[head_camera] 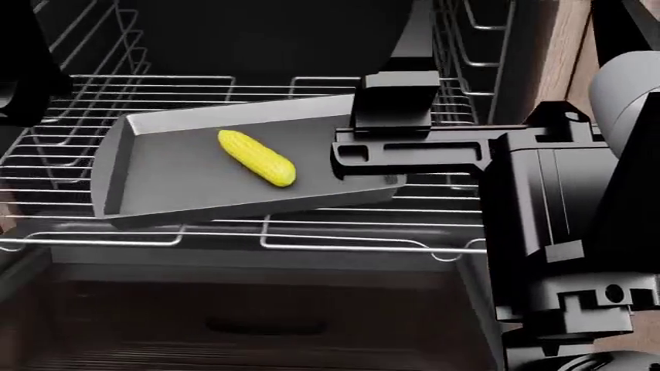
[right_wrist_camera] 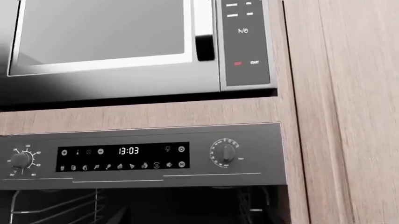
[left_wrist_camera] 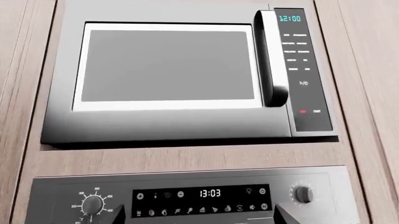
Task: Pick the corn from the oven and place it on the plate on the counter.
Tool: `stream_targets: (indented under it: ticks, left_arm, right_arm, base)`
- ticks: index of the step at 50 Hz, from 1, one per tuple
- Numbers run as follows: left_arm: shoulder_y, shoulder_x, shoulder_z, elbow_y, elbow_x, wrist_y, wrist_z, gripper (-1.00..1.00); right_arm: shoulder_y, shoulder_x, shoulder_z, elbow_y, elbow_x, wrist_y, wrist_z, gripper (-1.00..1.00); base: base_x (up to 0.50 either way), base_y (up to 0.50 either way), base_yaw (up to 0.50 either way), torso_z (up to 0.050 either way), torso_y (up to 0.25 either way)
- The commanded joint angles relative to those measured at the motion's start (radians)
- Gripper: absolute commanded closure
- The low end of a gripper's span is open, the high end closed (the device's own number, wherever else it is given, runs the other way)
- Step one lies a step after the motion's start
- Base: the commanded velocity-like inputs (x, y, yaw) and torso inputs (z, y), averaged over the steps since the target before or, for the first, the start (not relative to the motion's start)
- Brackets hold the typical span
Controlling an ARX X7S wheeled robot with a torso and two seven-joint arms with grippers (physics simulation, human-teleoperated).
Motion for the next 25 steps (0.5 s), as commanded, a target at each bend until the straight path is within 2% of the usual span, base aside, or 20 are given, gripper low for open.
stream_targets:
  ticks: [1,6,7,13,25]
  left_arm:
    - [0.004,-0.013,0.022,-0.006,0.012,0.026,0.002,-1.0]
    - [0.003,-0.017,0.021,-0.006,0.001,0.031,-0.009,-1.0]
    - [0.004,-0.018,0.02,-0.004,-0.002,0.032,-0.012,-1.0]
    - [0.006,-0.023,0.022,-0.002,-0.014,0.038,-0.023,-1.0]
    - [0.002,-0.024,0.036,-0.005,-0.023,0.054,-0.039,-1.0]
  right_arm:
    - [-0.011,0.014,-0.014,0.013,0.005,-0.028,0.008,-1.0]
    - [-0.012,0.016,-0.01,0.009,0.012,-0.042,0.01,-1.0]
    - [-0.015,-0.014,0.033,0.014,0.037,-0.05,0.014,-1.0]
    - [-0.005,-0.001,0.017,0.022,0.048,-0.015,0.035,-1.0]
    - [-0.003,0.012,0.01,0.021,0.065,-0.022,0.049,-1.0]
  base:
    - [-0.01,0.5,0.0,0.0,0.0]
    - [-0.01,0.49,0.0,0.0,0.0]
    - [0.0,0.0,0.0,0.0,0.0]
    - [0.0,0.0,0.0,0.0,0.0]
    - [0.4,-0.33,0.0,0.0,0.0]
